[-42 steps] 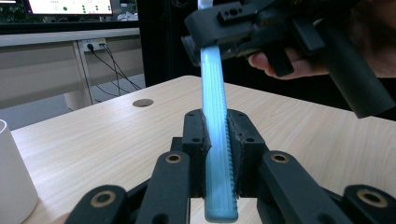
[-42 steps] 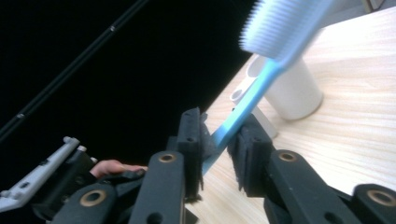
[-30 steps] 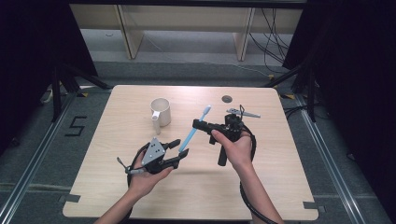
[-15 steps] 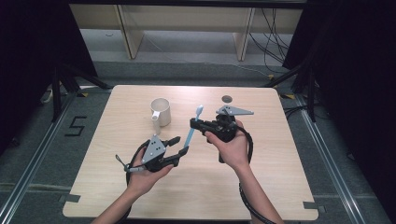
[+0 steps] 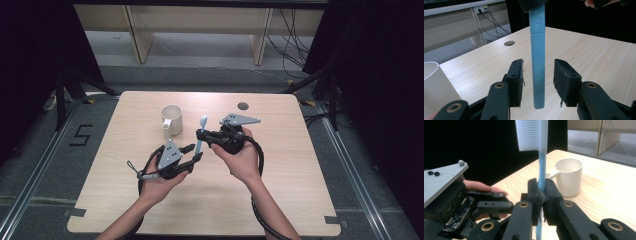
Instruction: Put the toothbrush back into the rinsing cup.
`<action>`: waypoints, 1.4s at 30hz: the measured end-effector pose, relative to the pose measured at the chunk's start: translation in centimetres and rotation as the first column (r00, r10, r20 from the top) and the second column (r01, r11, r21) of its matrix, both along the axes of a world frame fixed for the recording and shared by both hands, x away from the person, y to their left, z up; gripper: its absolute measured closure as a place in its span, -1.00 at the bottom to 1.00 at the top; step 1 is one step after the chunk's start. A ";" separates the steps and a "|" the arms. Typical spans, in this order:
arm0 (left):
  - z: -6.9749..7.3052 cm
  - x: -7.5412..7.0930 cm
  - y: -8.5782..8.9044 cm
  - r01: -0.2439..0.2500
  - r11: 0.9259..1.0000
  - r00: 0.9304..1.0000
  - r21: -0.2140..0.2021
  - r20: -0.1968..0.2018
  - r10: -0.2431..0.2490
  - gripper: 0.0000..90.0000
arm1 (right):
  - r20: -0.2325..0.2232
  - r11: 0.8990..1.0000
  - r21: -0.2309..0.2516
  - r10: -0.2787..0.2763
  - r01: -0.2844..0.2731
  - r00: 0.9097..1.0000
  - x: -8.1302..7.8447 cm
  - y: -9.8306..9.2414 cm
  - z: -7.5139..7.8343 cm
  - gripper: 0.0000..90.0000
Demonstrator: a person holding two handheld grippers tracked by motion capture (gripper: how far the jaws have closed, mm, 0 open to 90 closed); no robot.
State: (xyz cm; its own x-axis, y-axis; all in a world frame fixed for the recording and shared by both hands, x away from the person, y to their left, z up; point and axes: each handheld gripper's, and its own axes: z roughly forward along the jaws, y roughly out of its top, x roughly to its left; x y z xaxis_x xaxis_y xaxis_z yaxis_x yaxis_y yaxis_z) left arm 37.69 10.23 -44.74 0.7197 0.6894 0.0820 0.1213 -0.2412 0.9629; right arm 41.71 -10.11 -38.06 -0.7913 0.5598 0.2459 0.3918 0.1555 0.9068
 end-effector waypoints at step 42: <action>0.3 0.8 1.9 -0.063 0.994 0.998 -0.089 0.010 0.064 0.76 | 0.097 1.000 0.012 0.020 -0.021 0.995 -0.7 0.7 0.0 -0.11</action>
State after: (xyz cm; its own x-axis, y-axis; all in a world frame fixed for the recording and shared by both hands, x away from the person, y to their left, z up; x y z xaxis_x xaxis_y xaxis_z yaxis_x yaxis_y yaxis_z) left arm 38.48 12.14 -44.45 0.6734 0.7387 0.0280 0.1208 -0.1473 0.9817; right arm 40.99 -9.43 -38.06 -0.8229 0.5409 0.1742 0.2986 0.1508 0.9424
